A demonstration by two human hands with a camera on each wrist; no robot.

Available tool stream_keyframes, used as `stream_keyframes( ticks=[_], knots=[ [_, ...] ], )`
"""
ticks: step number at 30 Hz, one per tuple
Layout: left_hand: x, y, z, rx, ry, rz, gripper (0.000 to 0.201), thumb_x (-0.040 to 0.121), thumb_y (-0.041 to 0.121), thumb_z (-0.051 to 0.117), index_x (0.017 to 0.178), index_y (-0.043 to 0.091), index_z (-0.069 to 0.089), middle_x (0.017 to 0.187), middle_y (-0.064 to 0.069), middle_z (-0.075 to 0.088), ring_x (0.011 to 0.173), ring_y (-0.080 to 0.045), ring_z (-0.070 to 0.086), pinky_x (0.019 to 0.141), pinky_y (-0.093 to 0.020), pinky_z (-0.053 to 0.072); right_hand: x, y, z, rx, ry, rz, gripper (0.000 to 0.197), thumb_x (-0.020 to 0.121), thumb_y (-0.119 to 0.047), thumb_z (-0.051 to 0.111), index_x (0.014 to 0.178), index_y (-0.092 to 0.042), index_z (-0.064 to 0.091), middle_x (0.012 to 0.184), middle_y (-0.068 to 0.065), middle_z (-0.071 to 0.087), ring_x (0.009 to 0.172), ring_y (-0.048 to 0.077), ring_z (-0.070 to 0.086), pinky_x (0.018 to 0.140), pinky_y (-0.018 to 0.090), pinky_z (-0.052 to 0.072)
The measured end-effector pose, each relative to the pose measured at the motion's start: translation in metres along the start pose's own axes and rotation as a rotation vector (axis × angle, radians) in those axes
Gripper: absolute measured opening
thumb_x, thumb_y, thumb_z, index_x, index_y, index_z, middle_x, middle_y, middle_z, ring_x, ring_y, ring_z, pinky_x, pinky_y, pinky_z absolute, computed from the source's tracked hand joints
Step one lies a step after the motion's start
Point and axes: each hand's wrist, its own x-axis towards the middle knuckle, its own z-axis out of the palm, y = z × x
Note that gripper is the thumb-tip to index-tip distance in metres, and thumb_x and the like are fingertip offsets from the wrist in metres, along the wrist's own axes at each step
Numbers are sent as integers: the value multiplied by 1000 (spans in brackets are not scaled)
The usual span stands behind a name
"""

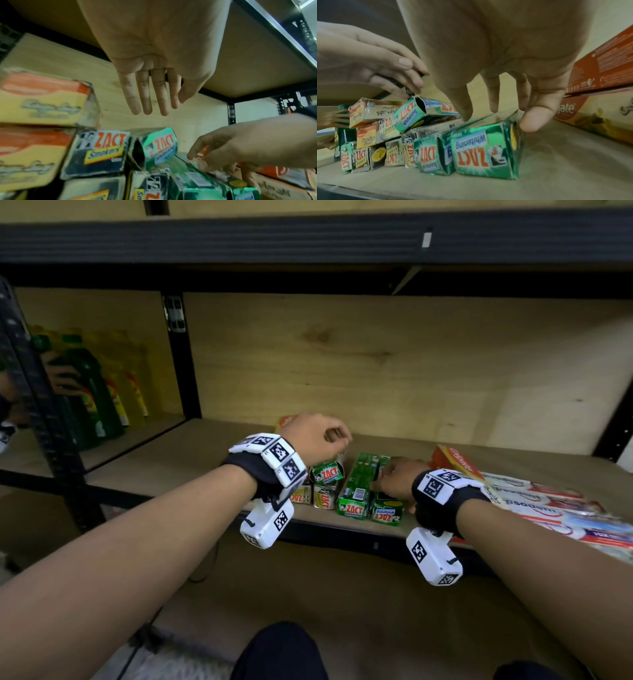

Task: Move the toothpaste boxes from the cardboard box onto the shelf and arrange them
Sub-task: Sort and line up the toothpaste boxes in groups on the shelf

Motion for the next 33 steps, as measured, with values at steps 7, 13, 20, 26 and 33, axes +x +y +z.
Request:
stream_keyframes(
  ticks=[7,13,20,26,33],
  knots=[
    [20,17,32,39,-131,15,23,96,31,57,112,22,72,107,10,69,90,-3,60,80,-17,46,6,8,5,162,-41,18,43,86,-43,68,113,-9,63,108,14,68,91,31,71,85,48,59],
    [33,14,48,151,-221,-74,32,94,39,57,118,22,70,118,5,69,103,-12,64,97,-28,49,8,14,0,245,-17,50,54,71,-48,78,104,-8,62,97,13,67,85,31,71,76,52,61],
    [39,21,67,340,-303,-151,39,91,47,57,113,16,68,104,-6,70,88,-24,67,71,-31,53,10,28,-21,519,86,37,45,72,-32,81,105,-14,56,110,15,66,98,34,68,85,51,58],
    [48,24,89,504,-312,-166,47,88,59,48,90,16,66,77,-6,63,69,-26,61,58,-27,42,0,41,-36,648,91,55,58,71,-30,80,120,-25,48,110,8,62,89,29,69,75,51,61],
    [58,24,104,450,-307,-295,24,83,46,63,84,25,54,83,4,56,76,-19,57,71,-28,45,-12,57,-43,723,119,65,47,78,-24,78,115,-27,50,101,2,59,79,29,69,60,55,60]
  ],
)
